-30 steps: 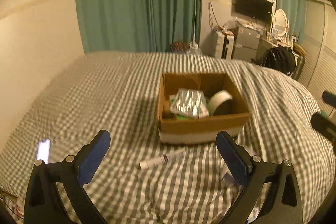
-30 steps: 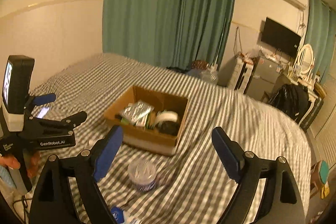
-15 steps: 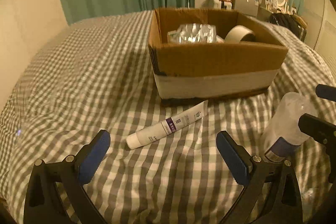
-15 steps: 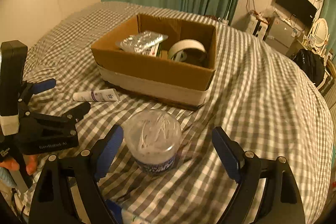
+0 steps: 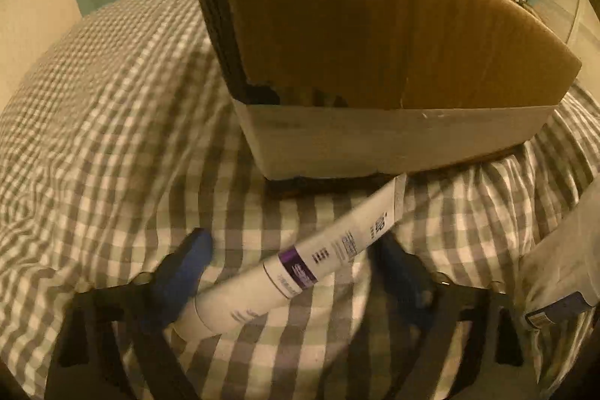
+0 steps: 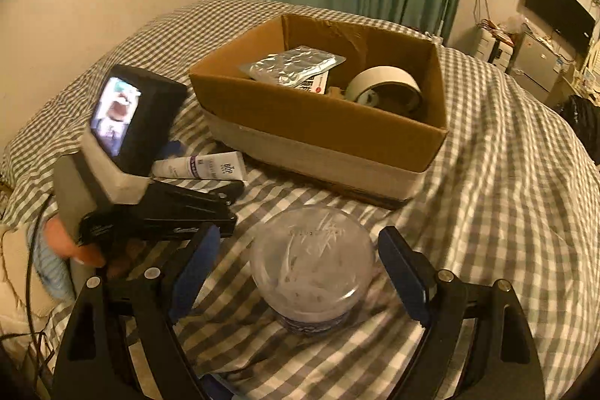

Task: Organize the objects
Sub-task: 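Grasp the white ointment tube with the left tool while the right tool grasps the swab tub, then drop the ointment tube and swab tub into the cardboard box, opening both tools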

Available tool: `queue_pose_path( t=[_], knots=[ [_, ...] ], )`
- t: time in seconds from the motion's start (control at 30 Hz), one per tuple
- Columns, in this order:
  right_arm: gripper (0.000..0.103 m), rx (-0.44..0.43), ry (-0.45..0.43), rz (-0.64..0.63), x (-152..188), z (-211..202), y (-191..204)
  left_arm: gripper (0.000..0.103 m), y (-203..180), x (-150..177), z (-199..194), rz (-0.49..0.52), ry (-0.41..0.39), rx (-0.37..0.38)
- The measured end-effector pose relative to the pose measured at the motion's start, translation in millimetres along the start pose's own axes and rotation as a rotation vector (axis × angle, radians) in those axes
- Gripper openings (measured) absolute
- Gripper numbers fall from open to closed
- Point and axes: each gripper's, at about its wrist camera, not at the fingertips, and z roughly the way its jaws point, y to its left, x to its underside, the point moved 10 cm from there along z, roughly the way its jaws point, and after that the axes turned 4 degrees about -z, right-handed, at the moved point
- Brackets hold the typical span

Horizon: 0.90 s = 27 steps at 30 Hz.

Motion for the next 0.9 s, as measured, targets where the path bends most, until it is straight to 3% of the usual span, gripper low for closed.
queue_pose_path(
  t=[0.07, 0.13, 0.23, 0.3, 0.33, 0.5, 0.67, 0.8, 0.9],
  knots=[
    [0.086, 0.002, 0.022, 0.013, 4, 5, -2, 0.070, -3, 1, -7, 0.011, -0.017, 0.008],
    [0.086, -0.018, 0.022, 0.032, 5, 3, -4, 0.050, -7, 4, -15, 0.020, -0.023, 0.019],
    [0.086, -0.030, 0.024, 0.042, 7, 6, -4, 0.038, -12, 12, -29, 0.052, -0.027, -0.012],
    [0.070, -0.031, 0.052, 0.043, 12, 12, -4, 0.032, -14, 18, -39, 0.066, -0.033, -0.029],
    [0.064, -0.025, 0.060, 0.045, 14, 12, -5, 0.030, -16, 20, -46, 0.072, -0.039, -0.032],
    [0.063, -0.045, 0.024, 0.079, 15, -6, -6, 0.025, -8, 32, -81, 0.025, -0.049, -0.056],
    [0.063, -0.024, -0.034, 0.072, 11, -36, -3, 0.022, 3, 38, -100, -0.074, 0.021, -0.102],
    [0.063, 0.001, -0.082, 0.055, 2, -64, -6, 0.022, -12, 34, -136, -0.093, -0.010, -0.077],
    [0.063, 0.029, -0.136, 0.034, -14, -91, -11, 0.022, -18, 8, -161, -0.087, -0.060, -0.066]
  ],
)
